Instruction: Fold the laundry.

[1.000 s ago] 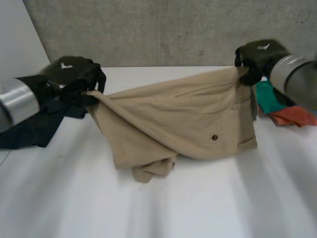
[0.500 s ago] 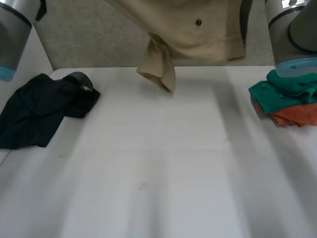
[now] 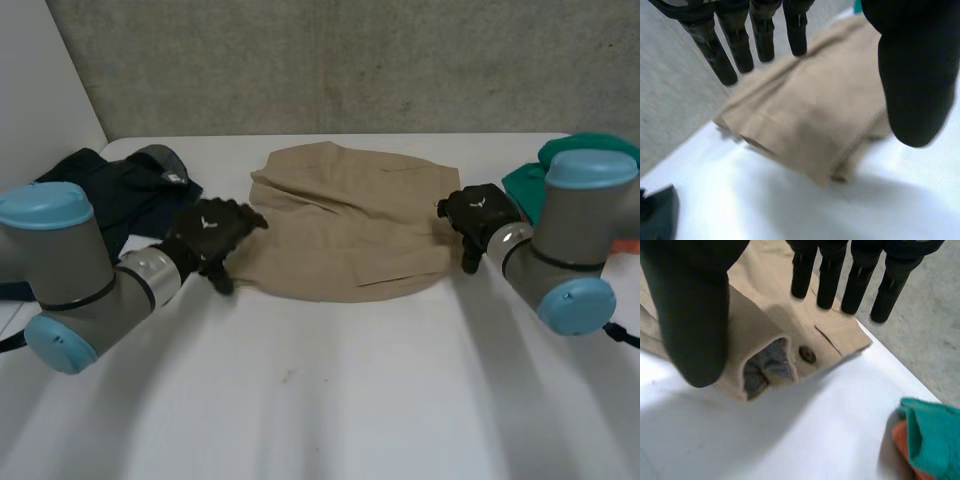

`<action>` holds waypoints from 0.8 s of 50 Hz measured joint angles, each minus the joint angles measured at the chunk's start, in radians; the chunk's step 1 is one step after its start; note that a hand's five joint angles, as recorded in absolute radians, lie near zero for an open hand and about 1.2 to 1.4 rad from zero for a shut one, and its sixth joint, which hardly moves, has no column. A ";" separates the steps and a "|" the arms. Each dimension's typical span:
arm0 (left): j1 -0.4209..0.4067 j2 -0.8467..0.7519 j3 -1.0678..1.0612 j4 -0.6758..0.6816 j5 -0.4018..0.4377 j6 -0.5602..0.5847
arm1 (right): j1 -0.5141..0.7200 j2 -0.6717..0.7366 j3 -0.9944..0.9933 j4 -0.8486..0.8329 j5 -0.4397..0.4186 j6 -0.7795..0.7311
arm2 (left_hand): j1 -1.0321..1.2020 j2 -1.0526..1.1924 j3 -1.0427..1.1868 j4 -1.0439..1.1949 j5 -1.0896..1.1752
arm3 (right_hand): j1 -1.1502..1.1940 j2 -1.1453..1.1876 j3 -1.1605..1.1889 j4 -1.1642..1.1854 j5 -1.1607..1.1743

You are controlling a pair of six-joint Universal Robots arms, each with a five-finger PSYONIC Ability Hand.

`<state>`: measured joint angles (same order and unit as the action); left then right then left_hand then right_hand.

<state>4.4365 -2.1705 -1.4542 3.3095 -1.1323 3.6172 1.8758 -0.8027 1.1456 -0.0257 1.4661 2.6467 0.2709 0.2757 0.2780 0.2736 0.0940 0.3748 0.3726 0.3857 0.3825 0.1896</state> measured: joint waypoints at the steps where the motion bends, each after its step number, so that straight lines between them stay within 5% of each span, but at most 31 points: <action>1: 0.001 0.006 0.002 -0.028 -0.002 0.015 | 0.001 -0.005 0.008 -0.008 0.015 0.005 | -0.038 -0.034 -0.034 -0.041 -0.035 | -0.052 -0.043 -0.049 -0.050 -0.051; 6: 0.021 0.091 0.012 -0.215 -0.005 0.072 | -0.003 -0.089 0.052 -0.022 0.103 0.060 | -0.059 -0.070 -0.060 -0.073 -0.042 | -0.151 -0.162 -0.173 -0.164 -0.135; 13: 0.062 0.232 0.016 -0.371 0.005 0.059 | -0.028 -0.260 0.138 0.024 0.120 0.133 | -0.059 -0.070 -0.060 -0.073 -0.042 | -0.151 -0.162 -0.173 -0.164 -0.135; 26: 0.047 0.248 0.039 -0.381 -0.087 -0.164 | -0.035 -0.457 0.346 0.134 0.029 0.084 | 0.052 0.043 0.037 0.048 0.053 | 0.089 0.080 0.071 0.071 0.099; 33: -0.025 0.136 0.064 -0.392 -0.168 -0.167 | -0.018 -0.452 0.441 0.114 -0.017 0.018 | 0.475 0.444 0.434 0.441 0.444 | 0.371 0.373 0.358 0.360 0.375; 40: -0.075 0.109 0.048 -0.400 -0.199 -0.164 | -0.023 -0.396 0.477 0.071 -0.065 -0.003 | 0.560 0.556 0.551 0.557 0.556 | 0.388 0.388 0.377 0.378 0.394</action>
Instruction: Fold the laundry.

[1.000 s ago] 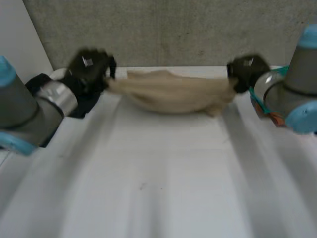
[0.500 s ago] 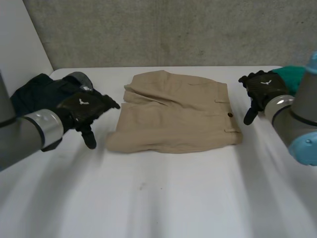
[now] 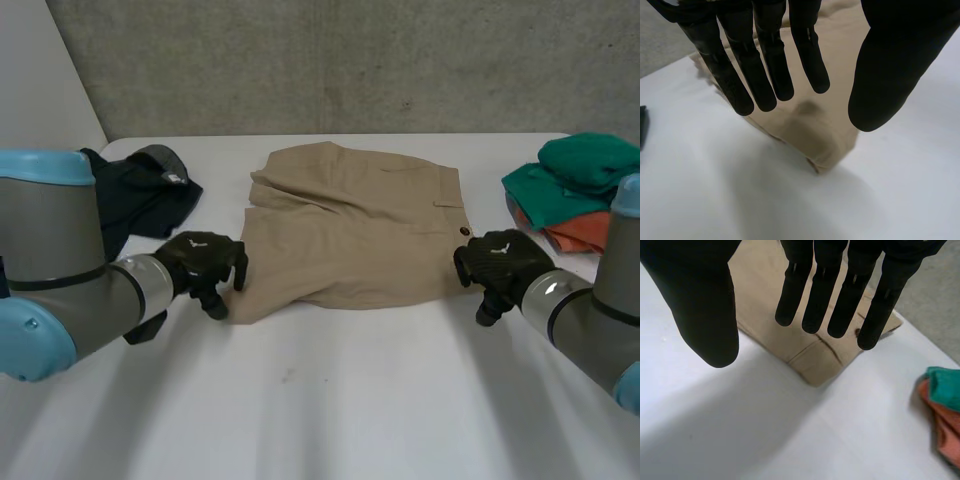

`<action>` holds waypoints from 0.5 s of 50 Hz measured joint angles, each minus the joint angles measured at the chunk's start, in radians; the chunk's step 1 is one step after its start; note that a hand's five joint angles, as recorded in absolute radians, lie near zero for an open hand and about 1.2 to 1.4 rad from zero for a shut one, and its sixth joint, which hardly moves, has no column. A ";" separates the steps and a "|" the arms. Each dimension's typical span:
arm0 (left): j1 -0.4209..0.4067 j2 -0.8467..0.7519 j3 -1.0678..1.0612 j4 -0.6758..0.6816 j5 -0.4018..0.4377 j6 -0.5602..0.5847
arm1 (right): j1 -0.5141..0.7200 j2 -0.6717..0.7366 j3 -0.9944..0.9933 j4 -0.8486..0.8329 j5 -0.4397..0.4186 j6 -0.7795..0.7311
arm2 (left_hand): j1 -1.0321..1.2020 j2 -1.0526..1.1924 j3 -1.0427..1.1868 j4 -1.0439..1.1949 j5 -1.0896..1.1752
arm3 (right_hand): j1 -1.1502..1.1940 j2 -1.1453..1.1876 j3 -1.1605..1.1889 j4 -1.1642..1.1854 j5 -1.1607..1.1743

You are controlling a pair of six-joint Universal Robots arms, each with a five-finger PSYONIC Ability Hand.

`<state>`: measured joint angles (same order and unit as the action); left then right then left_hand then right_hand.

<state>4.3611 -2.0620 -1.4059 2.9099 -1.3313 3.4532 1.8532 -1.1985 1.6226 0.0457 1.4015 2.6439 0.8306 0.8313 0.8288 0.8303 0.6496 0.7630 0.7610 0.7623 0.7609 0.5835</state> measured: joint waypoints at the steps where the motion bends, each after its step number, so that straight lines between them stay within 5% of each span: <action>1: -0.004 0.002 -0.004 0.000 -0.001 -0.001 | -0.002 0.008 0.002 -0.009 -0.008 0.000 | 0.000 0.001 0.000 0.000 0.001 | 0.000 0.000 0.000 0.000 0.000; 14: -0.046 0.047 -0.071 0.005 -0.014 -0.026 | -0.019 0.133 -0.007 -0.231 -0.077 -0.004 | -0.374 -0.367 -0.360 -0.376 -0.371 | -0.126 -0.156 -0.158 -0.152 -0.174; 25: -0.079 -0.124 0.068 0.026 -0.095 -0.016 | -0.029 0.241 -0.085 -0.302 -0.075 -0.045 | -0.436 -0.449 -0.441 -0.455 -0.456 | -0.126 -0.155 -0.158 -0.152 -0.163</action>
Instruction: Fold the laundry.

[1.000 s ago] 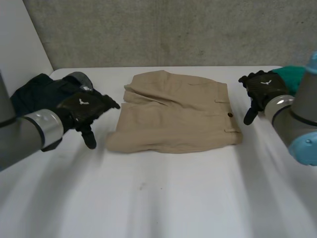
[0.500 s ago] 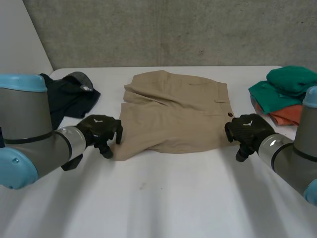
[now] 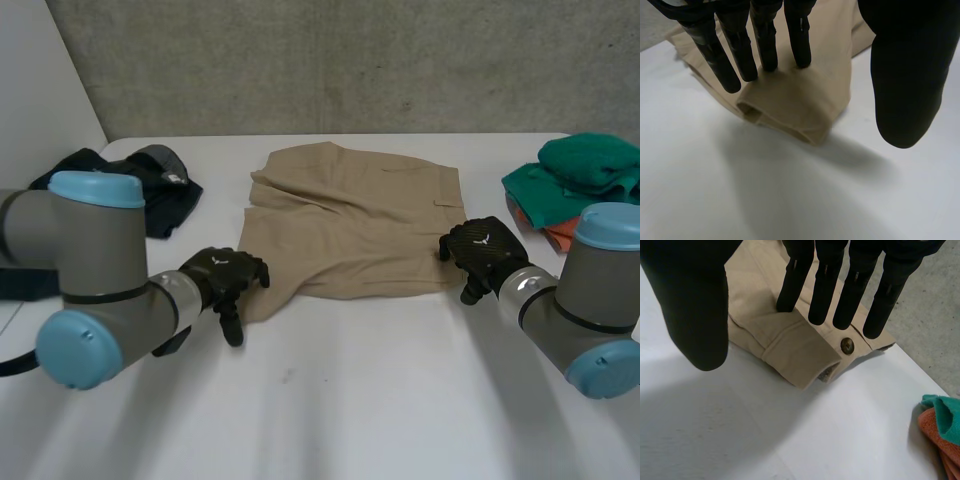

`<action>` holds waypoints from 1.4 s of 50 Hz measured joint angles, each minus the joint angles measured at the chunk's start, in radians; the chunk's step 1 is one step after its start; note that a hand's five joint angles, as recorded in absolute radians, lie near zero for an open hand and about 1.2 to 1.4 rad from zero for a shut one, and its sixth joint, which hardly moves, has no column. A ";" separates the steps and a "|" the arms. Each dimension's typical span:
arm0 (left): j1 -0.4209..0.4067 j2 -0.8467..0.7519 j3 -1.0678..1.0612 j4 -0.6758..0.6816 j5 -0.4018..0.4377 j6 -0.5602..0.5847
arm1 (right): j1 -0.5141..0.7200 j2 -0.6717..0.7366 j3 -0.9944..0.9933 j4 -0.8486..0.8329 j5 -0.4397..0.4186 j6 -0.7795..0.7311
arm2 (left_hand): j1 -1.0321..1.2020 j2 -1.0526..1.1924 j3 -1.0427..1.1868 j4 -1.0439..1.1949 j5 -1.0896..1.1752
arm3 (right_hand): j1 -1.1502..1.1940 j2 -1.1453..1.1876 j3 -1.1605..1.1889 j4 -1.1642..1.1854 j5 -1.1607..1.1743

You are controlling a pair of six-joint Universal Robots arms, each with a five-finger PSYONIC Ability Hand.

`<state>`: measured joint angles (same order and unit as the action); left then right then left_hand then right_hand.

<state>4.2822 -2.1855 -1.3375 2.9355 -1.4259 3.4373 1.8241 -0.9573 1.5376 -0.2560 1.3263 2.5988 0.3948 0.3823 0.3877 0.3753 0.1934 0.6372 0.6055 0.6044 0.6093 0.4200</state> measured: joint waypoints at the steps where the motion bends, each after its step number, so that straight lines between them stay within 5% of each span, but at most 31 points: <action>1: -0.003 -0.015 0.017 0.004 -0.010 0.001 | -0.001 0.005 -0.006 0.000 0.000 -0.003 | 0.000 0.000 0.000 0.000 0.000 | 0.000 0.000 0.000 0.000 0.002; 7: -0.020 -0.107 0.155 0.016 -0.092 0.013 | -0.001 0.040 -0.047 -0.016 0.002 -0.013 | 0.000 0.001 0.001 0.002 0.004 | 0.120 0.161 0.161 0.152 0.168; 10: -0.031 -0.155 0.224 0.013 -0.119 0.034 | 0.003 0.060 -0.073 -0.029 0.006 -0.015 | 0.113 0.105 0.100 0.113 0.124 | 0.432 0.511 0.503 0.499 0.508; 13: -0.038 -0.190 0.270 0.009 -0.127 0.064 | 0.008 0.067 -0.091 -0.031 0.011 -0.013 | 0.466 0.462 0.454 0.461 0.466 | 0.453 0.576 0.577 0.584 0.573; 16: -0.039 -0.199 0.282 0.009 -0.126 0.081 | 0.011 0.064 -0.096 -0.028 0.015 -0.012 | 0.497 0.499 0.490 0.490 0.494 | 0.453 0.576 0.577 0.585 0.573; 17: -0.039 -0.199 0.285 0.011 -0.124 0.097 | 0.014 0.054 -0.096 -0.016 0.018 -0.011 | 0.758 0.794 0.783 0.800 0.797 | 0.453 0.576 0.577 0.585 0.573; 20: -0.038 -0.187 0.279 0.012 -0.119 0.110 | 0.017 0.030 -0.091 0.010 0.019 -0.010 | 0.758 0.813 0.796 0.820 0.805 | 0.453 0.576 0.577 0.585 0.576; 29: -0.025 0.006 0.136 -0.058 -0.074 0.208 | 0.012 -0.127 -0.072 0.292 0.003 -0.055 | 0.758 0.814 0.797 0.822 0.804 | 0.514 0.576 0.577 0.586 0.607; 39: -0.016 0.269 -0.122 -0.481 0.078 0.503 | -0.056 -0.249 -0.016 0.908 -0.026 -0.415 | 0.758 0.814 0.803 0.822 0.811 | 0.514 0.576 0.580 0.588 0.608; 42: -0.013 0.298 -0.152 -0.559 0.128 0.549 | -0.069 -0.265 0.002 0.956 -0.033 -0.484 | 0.758 0.814 0.803 0.822 0.811 | 0.514 0.576 0.580 0.588 0.608; 45: -0.005 0.307 -0.144 -0.593 0.174 0.561 | -0.069 -0.281 0.012 0.923 -0.039 -0.489 | 0.758 0.814 0.803 0.822 0.811 | 0.464 0.509 0.522 0.522 0.537; 48: 0.004 0.292 -0.107 -0.570 0.178 0.531 | -0.055 -0.292 0.013 0.829 -0.040 -0.414 | 0.758 0.814 0.803 0.822 0.811 | 0.180 0.210 0.220 0.219 0.240; 57: 0.064 0.183 0.082 -0.432 0.052 0.381 | -0.015 -0.357 0.081 0.514 -0.028 -0.019 | 0.758 0.814 0.803 0.822 0.811 | -0.251 -0.216 -0.208 -0.228 -0.232; 70: 0.121 0.050 0.265 -0.406 0.013 0.239 | 0.089 -0.325 0.219 0.238 0.015 0.225 | 0.758 0.814 0.803 0.822 0.811 | -0.278 -0.239 -0.262 -0.258 -0.280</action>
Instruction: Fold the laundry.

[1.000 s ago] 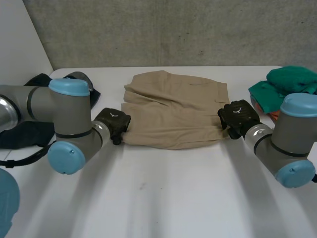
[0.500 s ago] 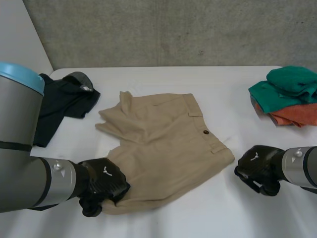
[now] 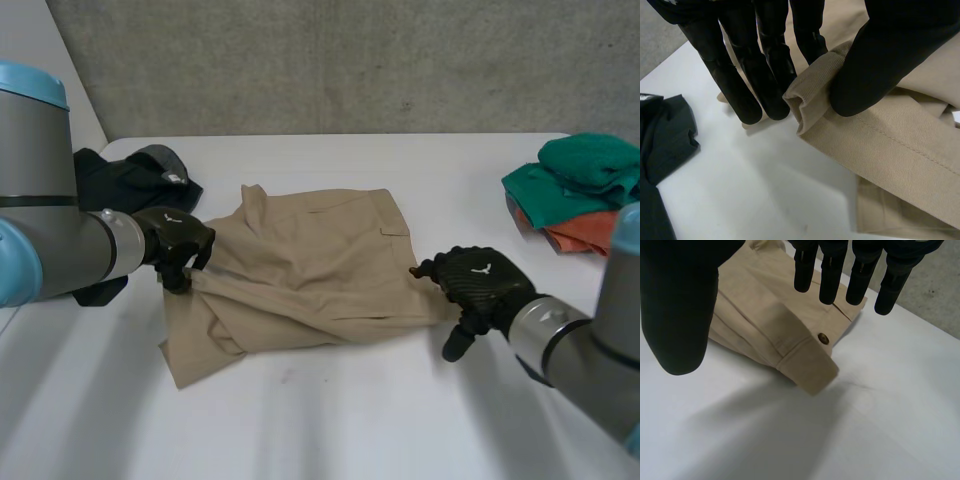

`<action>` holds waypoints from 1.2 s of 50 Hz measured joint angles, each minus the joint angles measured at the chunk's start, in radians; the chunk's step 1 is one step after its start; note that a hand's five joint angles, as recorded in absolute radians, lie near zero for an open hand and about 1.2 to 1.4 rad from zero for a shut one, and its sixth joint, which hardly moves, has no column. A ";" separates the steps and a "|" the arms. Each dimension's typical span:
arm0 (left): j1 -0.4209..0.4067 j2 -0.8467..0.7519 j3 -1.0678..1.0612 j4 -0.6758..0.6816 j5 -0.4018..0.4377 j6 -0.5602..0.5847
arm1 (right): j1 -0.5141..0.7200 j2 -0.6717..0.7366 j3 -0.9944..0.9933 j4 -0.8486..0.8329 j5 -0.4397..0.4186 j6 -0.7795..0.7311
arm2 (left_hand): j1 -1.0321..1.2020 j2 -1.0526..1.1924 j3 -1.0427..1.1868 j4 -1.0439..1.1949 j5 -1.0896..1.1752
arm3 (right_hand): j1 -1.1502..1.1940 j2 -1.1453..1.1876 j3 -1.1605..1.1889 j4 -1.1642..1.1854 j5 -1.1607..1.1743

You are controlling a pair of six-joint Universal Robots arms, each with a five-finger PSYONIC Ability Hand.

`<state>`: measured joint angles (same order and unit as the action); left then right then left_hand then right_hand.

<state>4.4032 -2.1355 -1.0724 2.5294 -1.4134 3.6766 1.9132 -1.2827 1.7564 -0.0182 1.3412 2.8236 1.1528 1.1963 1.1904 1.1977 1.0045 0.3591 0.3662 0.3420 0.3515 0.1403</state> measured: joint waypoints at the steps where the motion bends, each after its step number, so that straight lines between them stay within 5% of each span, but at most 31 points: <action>1: 0.001 -0.006 0.007 -0.001 -0.001 -0.007 | 0.013 0.015 0.003 -0.026 0.012 0.008 | 0.000 0.000 0.000 0.000 0.000 | 0.000 0.000 0.000 0.000 0.000; 7: 0.003 -0.018 0.022 -0.005 -0.003 -0.040 | 0.081 0.122 -0.013 -0.185 0.114 0.031 | 0.000 0.000 0.000 0.000 0.000 | 0.040 0.029 0.053 0.042 0.077; 10: 0.003 -0.011 0.014 -0.007 0.000 -0.050 | 0.104 0.172 -0.035 -0.248 0.170 0.028 | 0.000 0.000 0.000 0.000 0.000 | 0.288 0.277 0.281 0.267 0.313; 11: 0.002 -0.005 0.005 -0.008 0.004 -0.054 | 0.111 0.190 -0.046 -0.270 0.193 0.024 | 0.000 0.000 0.000 0.000 0.000 | 0.624 0.618 0.631 0.613 0.637; 16: -0.003 0.033 -0.057 -0.015 0.032 -0.051 | 0.122 0.206 -0.061 -0.259 0.238 -0.054 | 0.000 0.000 0.000 0.000 0.000 | 0.757 0.798 0.827 0.840 0.843; 25: -0.031 0.150 -0.311 -0.124 0.166 0.143 | 0.030 -0.061 0.067 0.242 0.199 -0.600 | 0.000 0.000 0.000 0.000 0.000 | 0.757 0.798 0.840 0.843 0.843; 30: -0.059 0.199 -0.428 -0.202 0.219 0.293 | -0.062 -0.189 0.118 0.449 0.132 -0.780 | 0.000 0.000 0.000 0.000 0.000 | 0.757 0.798 0.842 0.844 0.843; 41: -0.075 0.142 -0.294 -0.139 0.155 0.275 | -0.074 -0.093 0.000 0.404 0.067 -0.663 | 0.000 0.000 0.001 0.000 0.006 | 0.757 0.798 0.842 0.846 0.869; 60: -0.089 -0.355 0.556 0.099 0.044 0.050 | -0.018 0.411 -0.649 0.018 0.266 -0.372 | 0.000 0.002 0.001 0.004 0.010 | 0.757 0.798 0.842 0.846 0.875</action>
<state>4.3144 -2.4906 -0.5169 2.6289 -1.3690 3.7270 1.8955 -0.8722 1.1076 0.0003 1.6074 2.4512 1.1528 1.1986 1.1917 1.2014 1.0148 1.1159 1.1639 1.1840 1.1979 1.0150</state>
